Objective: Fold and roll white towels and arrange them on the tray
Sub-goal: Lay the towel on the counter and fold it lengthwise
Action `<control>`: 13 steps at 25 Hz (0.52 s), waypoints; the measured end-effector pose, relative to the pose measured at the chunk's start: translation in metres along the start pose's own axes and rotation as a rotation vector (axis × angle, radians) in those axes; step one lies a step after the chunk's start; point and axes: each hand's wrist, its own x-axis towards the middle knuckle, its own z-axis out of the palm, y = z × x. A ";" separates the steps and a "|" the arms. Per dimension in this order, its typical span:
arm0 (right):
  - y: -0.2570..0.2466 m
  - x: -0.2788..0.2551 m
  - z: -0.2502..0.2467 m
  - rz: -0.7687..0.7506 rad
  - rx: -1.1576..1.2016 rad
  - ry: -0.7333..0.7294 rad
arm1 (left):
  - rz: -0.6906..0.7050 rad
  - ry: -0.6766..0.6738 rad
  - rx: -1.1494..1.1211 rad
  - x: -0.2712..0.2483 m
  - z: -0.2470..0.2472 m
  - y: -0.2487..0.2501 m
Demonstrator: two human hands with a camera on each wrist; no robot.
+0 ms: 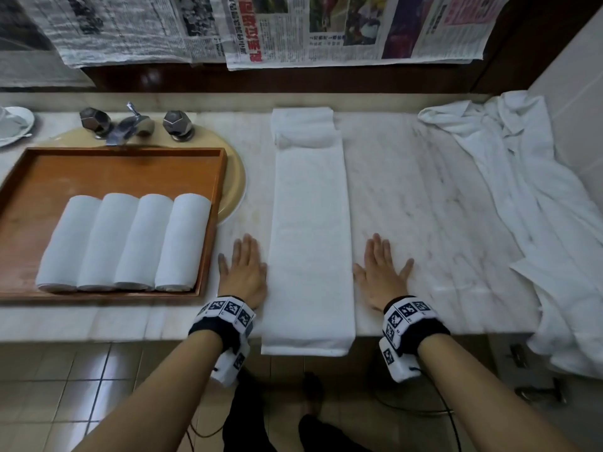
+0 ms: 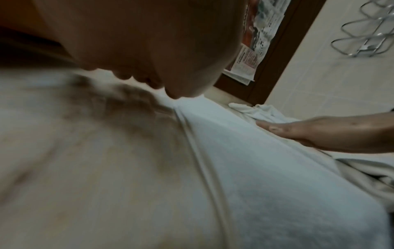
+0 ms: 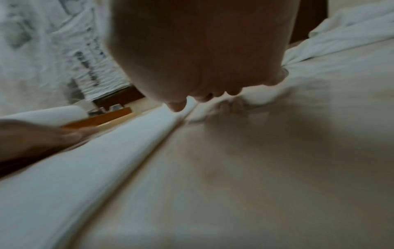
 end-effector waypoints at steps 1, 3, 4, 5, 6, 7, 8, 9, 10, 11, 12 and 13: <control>-0.004 -0.007 0.002 -0.056 -0.026 0.022 | 0.036 0.011 -0.013 -0.003 -0.001 0.003; -0.025 -0.021 0.015 -0.277 -0.114 0.012 | 0.256 -0.023 0.001 -0.015 0.007 0.024; -0.034 -0.026 0.024 -0.351 -0.136 -0.016 | 0.332 -0.060 0.015 -0.022 0.015 0.032; -0.037 -0.027 0.028 -0.361 -0.143 -0.027 | 0.360 -0.080 0.037 -0.025 0.020 0.032; -0.036 -0.026 0.030 -0.308 -0.134 -0.026 | 0.312 -0.079 0.040 -0.025 0.023 0.027; -0.032 -0.023 0.028 -0.234 -0.124 -0.023 | 0.220 -0.067 0.031 -0.022 0.021 0.019; -0.027 -0.020 0.025 -0.182 -0.139 -0.015 | 0.144 -0.056 0.044 -0.019 0.019 0.012; -0.023 -0.018 0.022 -0.164 -0.168 -0.012 | 0.106 -0.056 0.078 -0.017 0.016 0.007; -0.022 -0.016 0.019 -0.163 -0.197 -0.015 | 0.097 -0.059 0.112 -0.015 0.014 0.006; -0.023 -0.014 0.017 -0.166 -0.215 -0.022 | 0.096 -0.066 0.133 -0.013 0.013 0.009; -0.025 -0.010 0.013 -0.170 -0.219 -0.028 | 0.090 -0.068 0.140 -0.010 0.011 0.013; -0.026 -0.005 0.010 -0.169 -0.220 -0.035 | 0.082 -0.064 0.150 -0.007 0.009 0.017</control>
